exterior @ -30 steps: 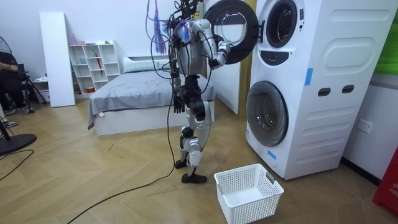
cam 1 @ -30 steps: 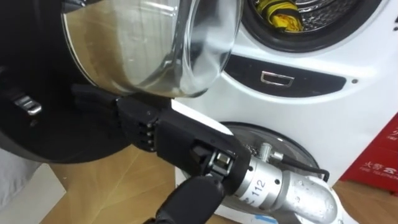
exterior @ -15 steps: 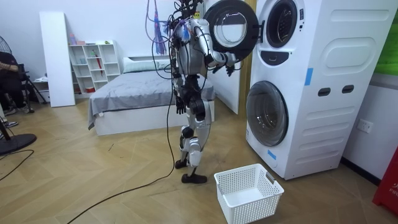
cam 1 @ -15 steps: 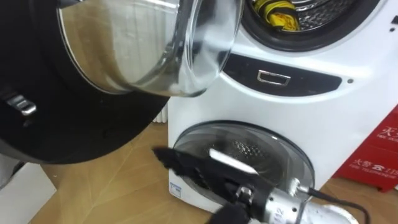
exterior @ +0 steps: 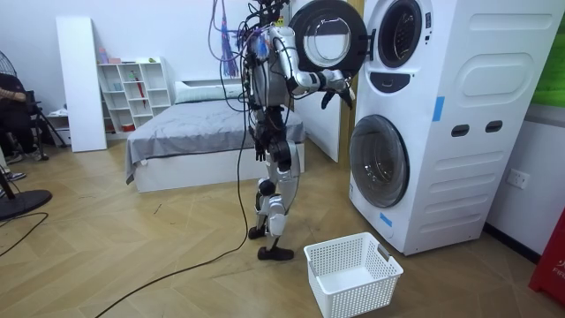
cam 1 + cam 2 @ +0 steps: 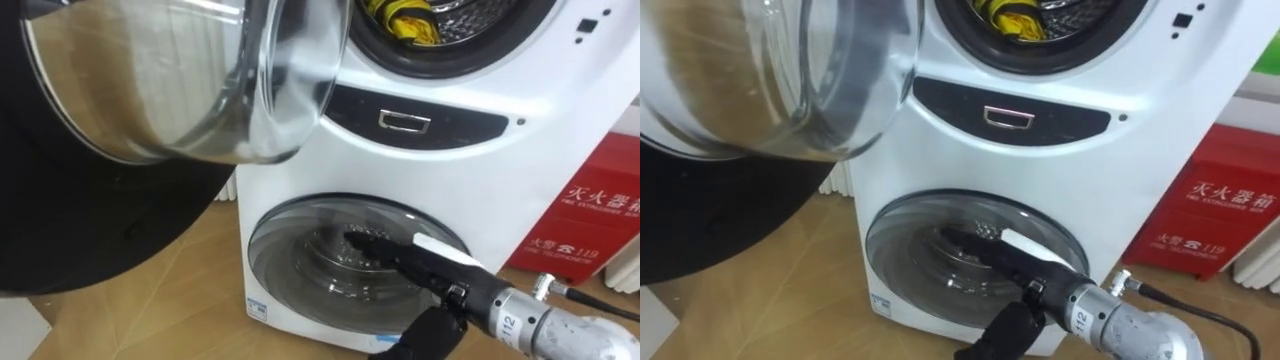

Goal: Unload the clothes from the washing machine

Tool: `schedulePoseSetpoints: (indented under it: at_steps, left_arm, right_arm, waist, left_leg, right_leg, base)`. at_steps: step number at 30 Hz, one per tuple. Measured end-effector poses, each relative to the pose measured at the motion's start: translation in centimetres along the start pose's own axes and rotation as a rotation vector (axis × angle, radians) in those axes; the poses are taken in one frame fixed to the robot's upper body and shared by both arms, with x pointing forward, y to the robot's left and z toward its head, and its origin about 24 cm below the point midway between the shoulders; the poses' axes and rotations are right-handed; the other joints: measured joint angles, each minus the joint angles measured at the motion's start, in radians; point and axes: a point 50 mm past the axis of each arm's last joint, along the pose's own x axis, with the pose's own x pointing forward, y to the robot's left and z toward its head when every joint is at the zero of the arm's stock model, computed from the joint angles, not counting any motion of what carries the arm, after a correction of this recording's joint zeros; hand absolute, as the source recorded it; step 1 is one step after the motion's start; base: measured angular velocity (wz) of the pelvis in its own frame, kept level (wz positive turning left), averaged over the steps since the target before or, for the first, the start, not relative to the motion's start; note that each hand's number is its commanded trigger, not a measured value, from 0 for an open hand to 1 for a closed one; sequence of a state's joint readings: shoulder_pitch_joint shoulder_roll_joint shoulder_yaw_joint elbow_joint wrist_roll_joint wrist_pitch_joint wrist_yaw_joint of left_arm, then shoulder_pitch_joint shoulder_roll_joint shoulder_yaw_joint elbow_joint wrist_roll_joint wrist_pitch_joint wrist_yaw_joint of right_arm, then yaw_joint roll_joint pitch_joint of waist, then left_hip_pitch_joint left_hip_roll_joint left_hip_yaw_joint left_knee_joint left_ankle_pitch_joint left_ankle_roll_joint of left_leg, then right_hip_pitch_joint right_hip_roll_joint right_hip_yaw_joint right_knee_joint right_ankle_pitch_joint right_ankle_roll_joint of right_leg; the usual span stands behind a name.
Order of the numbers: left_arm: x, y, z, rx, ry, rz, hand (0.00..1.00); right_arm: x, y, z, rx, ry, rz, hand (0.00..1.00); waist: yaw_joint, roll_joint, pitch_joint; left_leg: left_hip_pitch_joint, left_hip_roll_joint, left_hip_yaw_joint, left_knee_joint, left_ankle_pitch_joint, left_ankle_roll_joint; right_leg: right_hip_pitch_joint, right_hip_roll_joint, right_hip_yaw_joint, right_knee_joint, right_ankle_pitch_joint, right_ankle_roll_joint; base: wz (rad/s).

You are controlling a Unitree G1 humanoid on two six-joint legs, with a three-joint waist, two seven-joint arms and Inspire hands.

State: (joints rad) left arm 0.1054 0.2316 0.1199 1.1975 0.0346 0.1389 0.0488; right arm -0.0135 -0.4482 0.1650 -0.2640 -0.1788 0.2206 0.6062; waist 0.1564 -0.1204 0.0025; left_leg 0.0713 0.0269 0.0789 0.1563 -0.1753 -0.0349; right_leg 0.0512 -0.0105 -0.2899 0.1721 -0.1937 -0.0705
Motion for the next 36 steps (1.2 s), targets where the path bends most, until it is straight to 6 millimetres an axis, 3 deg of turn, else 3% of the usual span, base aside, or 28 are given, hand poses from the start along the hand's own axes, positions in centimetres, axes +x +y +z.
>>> schedulePoseSetpoints:
  at_steps: [4, 10, 14, 18, 21, 28, 36]
  left_arm:
    - [0.0, 0.1, -0.6, 0.0, 0.017, 0.004, 0.0]
    - [-0.1, 0.1, -1.7, 0.002, 0.045, 0.034, 0.0]
    - [-0.2, -0.1, -2.2, 0.008, 0.056, 0.045, 0.0]
    - [-0.2, -0.9, -2.5, -0.014, 0.065, 0.029, 0.0]
    - [-0.3, -1.0, -2.9, -0.021, 0.074, 0.028, 0.0]
    - [-0.4, -1.0, -3.8, -0.028, 0.092, 0.031, 0.0]
    - [-0.4, -1.2, -3.7, -0.018, 0.091, 0.03, 0.0]
  right_arm:
    - [-0.2, -0.7, 0.4, -0.029, -0.002, -0.036, 0.0]
    - [-1.4, -2.9, 1.5, -0.026, -0.062, -0.221, 0.0]
    - [-1.6, -3.1, 3.6, -0.023, -0.159, -0.307, 0.0]
    - [-1.9, -3.6, 3.9, 0.003, -0.188, -0.359, 0.0]
    - [-2.2, -4.7, 4.4, 0.014, -0.223, -0.446, 0.0]
    - [-2.6, -6.0, 5.3, 0.003, -0.275, -0.593, 0.0]
    - [-2.7, -6.7, 5.7, 0.056, -0.317, -0.683, 0.0]
  waist:
    - [-0.012, 0.003, 0.0025]
    - [-0.016, 0.007, 0.0047]
    - [-0.019, 0.016, 0.0104]
    - [-0.02, 0.033, 0.0071]
    - [-0.024, 0.043, 0.0107]
    - [-0.025, 0.057, -0.0027]
    - [-0.029, 0.057, 0.0]
  left_leg:
    - [0.006, 0.0, 0.0, -0.009, -0.001, 0.001]
    - [0.012, 0.0, 0.001, -0.008, -0.004, 0.006]
    - [0.011, 0.001, 0.003, -0.004, -0.005, 0.008]
    - [0.01, -0.002, 0.004, -0.004, -0.006, 0.01]
    - [0.01, -0.003, 0.004, -0.004, -0.006, 0.011]
    - [0.013, -0.004, 0.001, -0.003, -0.006, 0.011]
    - [0.011, -0.004, -0.002, -0.004, -0.006, 0.011]
  right_leg:
    - [0.001, 0.0, 0.001, 0.002, 0.001, 0.002]
    - [0.002, -0.001, 0.003, 0.013, 0.001, 0.003]
    - [0.005, 0.0, 0.005, 0.015, 0.002, 0.003]
    - [0.005, -0.001, 0.013, 0.013, 0.005, 0.008]
    - [0.002, -0.003, 0.016, 0.013, 0.007, 0.012]
    - [0.004, -0.003, 0.015, 0.013, 0.008, 0.013]
    - [0.003, -0.003, 0.016, 0.01, 0.008, 0.013]
  base:
    - [-0.01]
    - [0.0]
    - [0.02]
    - [0.01]
    - [0.0]
    - [0.0]
    - [0.0]
